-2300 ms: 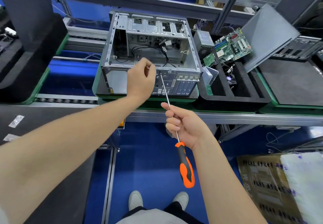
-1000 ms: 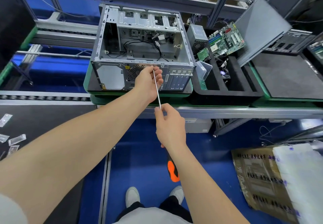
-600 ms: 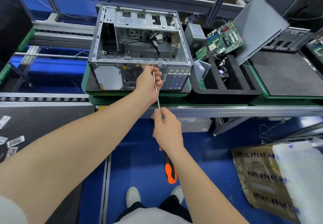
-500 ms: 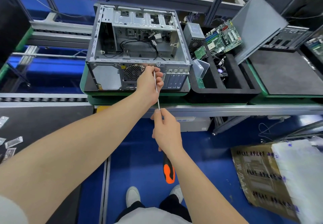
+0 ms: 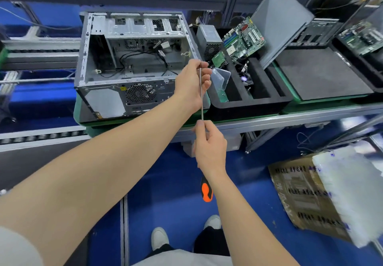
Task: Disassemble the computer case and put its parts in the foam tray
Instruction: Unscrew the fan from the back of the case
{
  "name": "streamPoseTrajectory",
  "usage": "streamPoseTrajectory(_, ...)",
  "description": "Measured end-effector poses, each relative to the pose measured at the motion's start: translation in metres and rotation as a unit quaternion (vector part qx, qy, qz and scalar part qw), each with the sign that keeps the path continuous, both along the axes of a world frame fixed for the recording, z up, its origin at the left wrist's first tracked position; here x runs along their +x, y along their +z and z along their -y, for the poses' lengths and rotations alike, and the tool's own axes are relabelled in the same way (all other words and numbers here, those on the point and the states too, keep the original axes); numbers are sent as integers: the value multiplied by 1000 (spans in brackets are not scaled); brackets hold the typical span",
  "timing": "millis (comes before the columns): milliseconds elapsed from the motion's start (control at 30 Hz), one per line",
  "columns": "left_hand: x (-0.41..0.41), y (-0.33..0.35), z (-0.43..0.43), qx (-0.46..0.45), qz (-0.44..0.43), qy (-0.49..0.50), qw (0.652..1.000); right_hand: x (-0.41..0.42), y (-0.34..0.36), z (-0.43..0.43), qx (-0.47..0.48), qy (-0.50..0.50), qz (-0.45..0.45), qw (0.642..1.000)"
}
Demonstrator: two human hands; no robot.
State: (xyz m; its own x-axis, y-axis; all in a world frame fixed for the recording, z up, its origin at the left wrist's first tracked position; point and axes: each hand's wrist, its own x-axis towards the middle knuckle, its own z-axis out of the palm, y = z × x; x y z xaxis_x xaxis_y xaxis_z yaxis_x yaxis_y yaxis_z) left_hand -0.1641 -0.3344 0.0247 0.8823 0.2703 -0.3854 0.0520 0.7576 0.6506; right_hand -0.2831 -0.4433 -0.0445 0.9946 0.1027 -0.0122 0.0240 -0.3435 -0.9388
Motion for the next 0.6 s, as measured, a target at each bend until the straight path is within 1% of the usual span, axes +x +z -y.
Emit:
streamPoseTrajectory(100, 24, 7, 19, -14, 6, -8, 1000, 19, 3, 20, -2, -24, 20, 1000)
streamPoseTrajectory(133, 32, 7, 26, 11, -2, -11, 1000, 28, 4, 26, -1, -33, 24, 999)
streamPoseTrajectory(167, 40, 5, 33, 55, -15, -14, 998, 39, 6, 32, 0, -44, 27, 999)
streamPoseTrajectory(233, 56, -6, 46, 166, -36, -25, 985, 69, 10, 45, -3, -68, 31, 997)
streamPoseTrajectory(300, 71, -21, 57, 286, -45, -36, 957, 106, 12, 57, -26, -78, 30, 996)
streamPoseTrajectory(333, 79, -27, 62, 351, -45, -42, 934, 126, 12, 62, -46, -77, 25, 996)
streamPoseTrajectory(433, 106, -46, 78, 518, -52, -65, 852, 185, 14, 76, -91, -72, 1, 993)
streamPoseTrajectory(500, 125, -61, 88, 576, -71, -80, 810, 221, 12, 82, -111, -64, -13, 992)
streamPoseTrajectory(600, 152, -87, 93, 603, -95, -85, 787, 268, 3, 90, -142, -26, -44, 989)
